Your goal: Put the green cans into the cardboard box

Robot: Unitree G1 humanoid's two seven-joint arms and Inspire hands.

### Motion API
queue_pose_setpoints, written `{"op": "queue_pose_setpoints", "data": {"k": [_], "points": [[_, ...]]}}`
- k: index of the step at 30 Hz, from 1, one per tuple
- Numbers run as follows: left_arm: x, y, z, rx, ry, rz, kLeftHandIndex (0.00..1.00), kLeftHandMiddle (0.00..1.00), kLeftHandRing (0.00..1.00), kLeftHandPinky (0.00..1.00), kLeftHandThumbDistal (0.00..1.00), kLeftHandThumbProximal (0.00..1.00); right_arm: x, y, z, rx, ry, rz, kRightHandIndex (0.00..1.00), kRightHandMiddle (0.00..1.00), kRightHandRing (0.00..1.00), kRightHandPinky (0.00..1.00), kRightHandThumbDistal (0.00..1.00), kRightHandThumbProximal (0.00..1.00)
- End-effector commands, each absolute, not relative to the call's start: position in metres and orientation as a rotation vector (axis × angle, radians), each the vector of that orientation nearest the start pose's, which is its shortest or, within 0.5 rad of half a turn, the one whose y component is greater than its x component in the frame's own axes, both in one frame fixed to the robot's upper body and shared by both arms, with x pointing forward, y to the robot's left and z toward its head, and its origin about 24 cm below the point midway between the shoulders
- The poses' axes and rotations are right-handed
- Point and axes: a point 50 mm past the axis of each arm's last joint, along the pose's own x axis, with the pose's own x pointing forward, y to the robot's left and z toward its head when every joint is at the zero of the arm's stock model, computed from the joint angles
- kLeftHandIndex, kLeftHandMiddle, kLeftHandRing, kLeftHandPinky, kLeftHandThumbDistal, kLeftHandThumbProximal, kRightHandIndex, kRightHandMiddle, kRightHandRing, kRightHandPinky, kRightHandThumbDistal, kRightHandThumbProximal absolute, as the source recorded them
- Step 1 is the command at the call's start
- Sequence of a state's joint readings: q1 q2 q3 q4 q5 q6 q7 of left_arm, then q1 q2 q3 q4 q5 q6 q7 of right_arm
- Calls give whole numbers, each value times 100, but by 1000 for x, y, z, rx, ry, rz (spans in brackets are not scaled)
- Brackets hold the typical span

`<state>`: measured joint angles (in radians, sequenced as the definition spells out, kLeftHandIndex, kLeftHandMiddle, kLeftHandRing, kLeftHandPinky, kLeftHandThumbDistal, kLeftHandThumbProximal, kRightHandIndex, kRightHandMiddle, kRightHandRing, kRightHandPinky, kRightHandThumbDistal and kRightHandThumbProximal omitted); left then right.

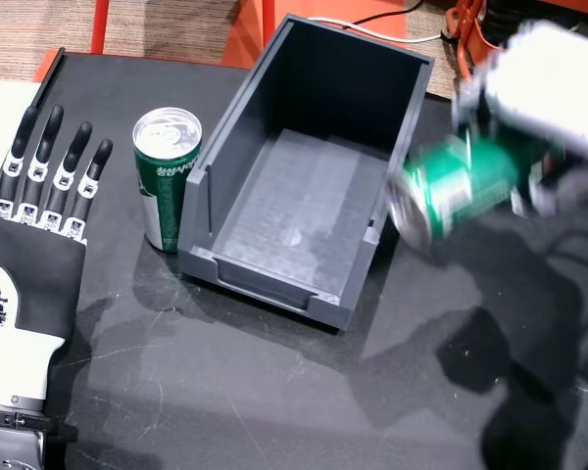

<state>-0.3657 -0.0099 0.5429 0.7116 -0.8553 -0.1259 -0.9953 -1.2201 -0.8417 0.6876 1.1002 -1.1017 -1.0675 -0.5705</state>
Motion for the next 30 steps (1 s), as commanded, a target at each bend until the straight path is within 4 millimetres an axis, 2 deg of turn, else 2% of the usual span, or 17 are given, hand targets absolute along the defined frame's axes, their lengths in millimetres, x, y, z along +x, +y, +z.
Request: {"op": "queue_pose_setpoints", "data": {"k": [1,3,5,6,8,9,10,11,12,14,15,17,20,21,24,27,30], "points": [[286,199,13,-952,-427,-345,93,86,89,84,38,84,362,-215,223,-1751,-922,565,24,15,17,20,88,0],[286,198,14,-954,-426,-347,93,88,90,84,38,85,363,-214,222,-1761,-923,565,34,16,18,19,89,0],[286,198,14,-954,-428,-345,92,87,90,84,38,86,364,-214,221,-1766,-922,558,38,16,18,19,89,0],[287,197,13,-961,-429,-342,92,86,89,83,38,85,365,-214,220,-1771,-917,552,46,16,15,19,90,0],[287,196,13,-970,-426,-339,91,86,89,82,39,83,366,-215,220,-1783,-911,538,26,13,13,19,91,0],[287,195,13,-970,-423,-337,91,86,89,83,42,82,366,-215,221,-1783,-915,531,23,11,11,19,91,0],[288,195,13,-964,-421,-333,91,86,89,84,42,80,367,-215,222,-1779,-916,528,12,5,9,19,86,0],[288,194,13,-960,-421,-333,91,87,90,85,41,80,367,-214,225,-1776,-917,526,4,3,9,20,87,0],[288,193,12,-959,-424,-334,92,87,91,85,39,81,368,-213,227,-1785,-918,521,1,1,9,20,83,0],[289,192,12,-970,-424,-339,93,88,92,85,40,80,370,-212,231,-1806,-923,508,0,0,6,21,85,1],[290,191,11,-985,-422,-345,93,88,91,84,40,77,372,-209,232,-1816,-915,506,3,3,10,23,85,1],[291,190,10,-997,-418,-353,92,87,91,85,41,75,376,-203,234,-1827,-904,503,1,1,10,25,85,0],[291,189,11,-963,-418,-363,93,86,90,87,41,81,382,-186,230,-1869,-966,502,0,0,6,22,90,0],[291,188,11,-962,-420,-364,93,86,90,87,41,82,384,-181,228,-1880,-979,508,0,0,5,23,90,0],[291,186,12,-963,-421,-355,92,86,91,87,42,82,387,-165,223,-1881,-988,553,0,0,11,23,86,1],[289,183,11,-976,-425,-355,93,86,91,90,38,82,389,-154,220,-1887,-997,588,0,0,2,22,85,4],[289,181,11,-994,-430,-363,90,88,92,92,39,85,390,-147,220,-1902,-1002,604,0,0,4,21,83,5]]}}
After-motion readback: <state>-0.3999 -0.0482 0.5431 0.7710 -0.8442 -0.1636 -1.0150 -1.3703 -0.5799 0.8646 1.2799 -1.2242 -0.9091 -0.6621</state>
